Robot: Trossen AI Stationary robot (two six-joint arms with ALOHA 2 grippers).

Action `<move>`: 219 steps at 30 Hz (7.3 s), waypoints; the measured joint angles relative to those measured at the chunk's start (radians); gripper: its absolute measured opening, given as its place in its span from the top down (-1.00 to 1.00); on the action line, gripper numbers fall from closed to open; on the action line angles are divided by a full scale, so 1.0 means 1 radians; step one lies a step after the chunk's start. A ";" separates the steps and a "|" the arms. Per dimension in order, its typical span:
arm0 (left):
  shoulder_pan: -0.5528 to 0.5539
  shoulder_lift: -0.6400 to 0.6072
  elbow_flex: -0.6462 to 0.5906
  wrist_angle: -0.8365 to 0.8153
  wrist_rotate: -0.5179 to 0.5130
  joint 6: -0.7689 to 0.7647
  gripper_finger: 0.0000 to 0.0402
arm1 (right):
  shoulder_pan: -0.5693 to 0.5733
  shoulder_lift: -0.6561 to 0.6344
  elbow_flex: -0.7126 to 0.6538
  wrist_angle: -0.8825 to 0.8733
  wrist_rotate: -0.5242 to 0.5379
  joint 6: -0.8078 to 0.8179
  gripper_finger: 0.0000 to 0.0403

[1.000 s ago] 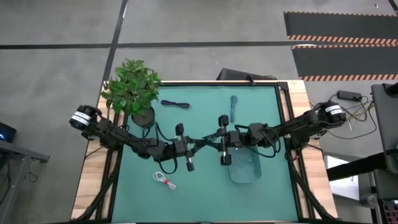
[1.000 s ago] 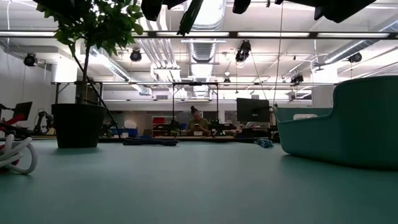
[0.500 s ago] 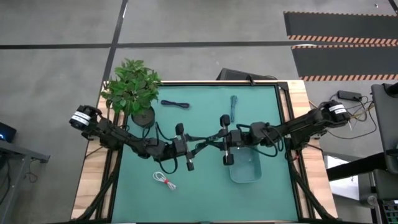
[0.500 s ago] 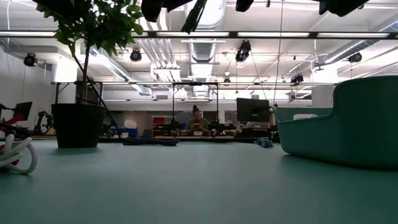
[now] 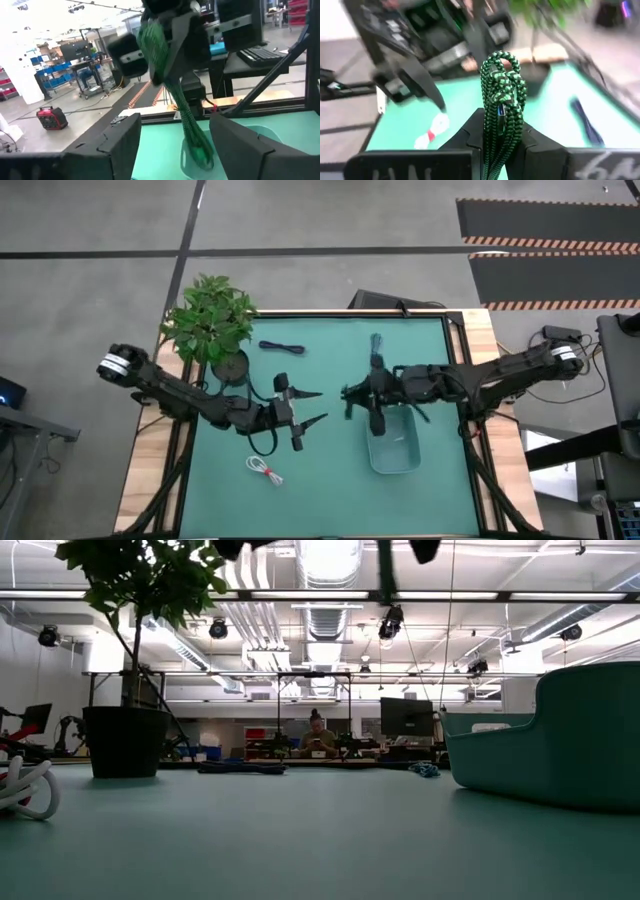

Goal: Pick and place USB-C Cables
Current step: Put the green charger cable into the blue bin, then put the blue charger cable into the blue bin

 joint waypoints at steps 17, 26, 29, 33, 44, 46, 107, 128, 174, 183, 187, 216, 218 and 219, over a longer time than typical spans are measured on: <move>0.002 -0.248 -0.013 -0.237 -0.116 0.178 -0.10 | -0.001 0.289 0.530 -1.059 -0.208 0.949 0.86; -0.041 -0.340 -0.013 -0.434 -0.129 0.144 -0.10 | 0.012 0.402 0.523 -1.231 -0.364 1.240 0.86; -0.073 -0.385 -0.013 -0.477 -0.129 0.142 -0.10 | 0.002 0.425 0.523 -1.235 -0.385 1.274 0.86; -0.139 -0.473 -0.013 -0.561 -0.128 0.118 -0.10 | -0.017 0.446 0.516 -1.244 -0.406 1.275 0.86; -0.206 -0.640 -0.068 -0.610 -0.132 0.093 -0.10 | -0.064 0.423 0.398 -1.224 -0.403 1.273 0.86; -0.206 -0.674 -0.079 -0.609 -0.132 0.091 -0.10 | -0.068 0.423 0.378 -1.210 -0.408 1.275 0.86; -0.205 -0.814 -0.145 -0.607 -0.136 0.090 -0.10 | -0.078 0.469 0.116 -0.854 -0.448 1.407 0.86; -0.205 -0.812 -0.145 -0.607 -0.136 0.090 -0.10 | -0.078 0.571 0.117 -0.830 -0.448 1.337 0.74; -0.205 -0.785 -0.143 -0.591 -0.138 0.123 -0.10 | -0.270 0.250 0.267 -0.926 -0.143 1.018 0.32; -0.205 -0.786 -0.143 -0.592 -0.144 0.147 -0.10 | -0.508 0.366 0.318 -0.922 -0.170 0.803 0.30; -0.205 -0.786 -0.143 -0.591 -0.145 0.150 -0.10 | -0.594 0.438 0.322 -0.923 -0.186 0.749 0.23; -0.204 -0.786 -0.146 -0.595 -0.147 0.151 -0.10 | -0.758 0.785 0.443 -0.989 -0.143 0.626 0.10; -0.204 -0.786 -0.146 -0.595 -0.147 0.151 -0.10 | -0.758 0.801 0.442 -0.987 -0.144 0.622 0.11; -0.204 -0.786 -0.146 -0.595 -0.147 0.151 -0.10 | -0.758 0.810 0.442 -0.985 -0.144 0.620 0.11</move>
